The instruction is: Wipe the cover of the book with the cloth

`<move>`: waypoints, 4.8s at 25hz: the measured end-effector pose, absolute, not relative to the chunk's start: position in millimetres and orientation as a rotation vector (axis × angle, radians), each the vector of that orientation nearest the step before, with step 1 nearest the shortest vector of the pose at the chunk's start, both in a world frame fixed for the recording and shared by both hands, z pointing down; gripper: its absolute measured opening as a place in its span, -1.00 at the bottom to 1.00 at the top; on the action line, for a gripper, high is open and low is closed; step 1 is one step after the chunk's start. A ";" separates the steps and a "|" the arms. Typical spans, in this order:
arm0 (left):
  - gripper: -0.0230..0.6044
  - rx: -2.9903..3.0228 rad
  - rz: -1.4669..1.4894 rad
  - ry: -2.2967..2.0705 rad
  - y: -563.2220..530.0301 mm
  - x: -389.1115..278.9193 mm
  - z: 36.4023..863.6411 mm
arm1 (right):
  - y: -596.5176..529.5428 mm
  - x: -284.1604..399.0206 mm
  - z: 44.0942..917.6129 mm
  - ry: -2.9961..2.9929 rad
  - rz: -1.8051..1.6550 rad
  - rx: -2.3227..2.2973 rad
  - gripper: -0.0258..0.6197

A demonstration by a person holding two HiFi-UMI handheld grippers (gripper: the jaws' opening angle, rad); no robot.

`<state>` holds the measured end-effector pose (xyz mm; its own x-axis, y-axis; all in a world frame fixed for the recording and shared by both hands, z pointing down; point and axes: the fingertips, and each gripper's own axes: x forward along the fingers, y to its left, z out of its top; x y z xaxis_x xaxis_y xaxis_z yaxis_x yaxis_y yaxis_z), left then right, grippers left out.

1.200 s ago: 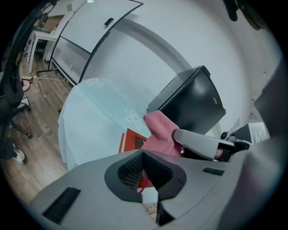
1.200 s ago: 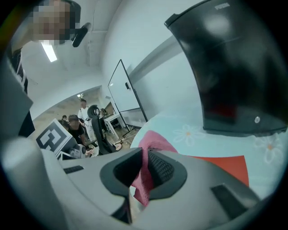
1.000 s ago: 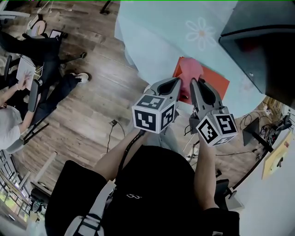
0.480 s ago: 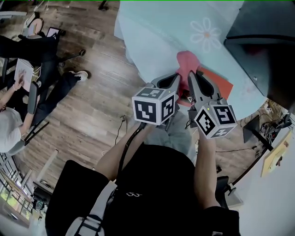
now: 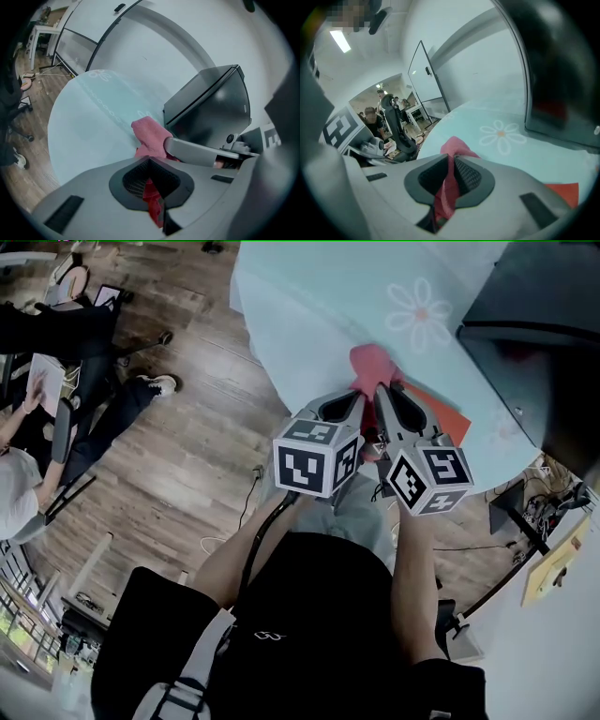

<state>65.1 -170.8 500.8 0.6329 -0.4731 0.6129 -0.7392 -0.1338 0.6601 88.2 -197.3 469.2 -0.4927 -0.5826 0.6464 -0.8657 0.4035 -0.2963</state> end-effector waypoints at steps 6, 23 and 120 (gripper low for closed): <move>-0.88 1.762 0.374 -1.005 -171.4 65.8 508.3 | -198.6 94.0 476.5 -2.227 0.892 1.234 -0.80; -0.89 1.785 0.493 -0.955 -167.0 107.1 514.9 | -192.9 134.0 492.8 -2.142 0.859 1.185 -0.79; -0.88 1.957 0.710 -0.899 -112.8 67.8 513.9 | -132.9 85.7 497.3 -2.119 0.735 1.137 -0.79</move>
<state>67.8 -112.8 513.9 0.5808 -0.3218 0.7477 -0.8020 -0.3837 0.4578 85.7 -132.9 497.3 -0.4399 -0.5179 0.7337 -0.8609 0.4757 -0.1804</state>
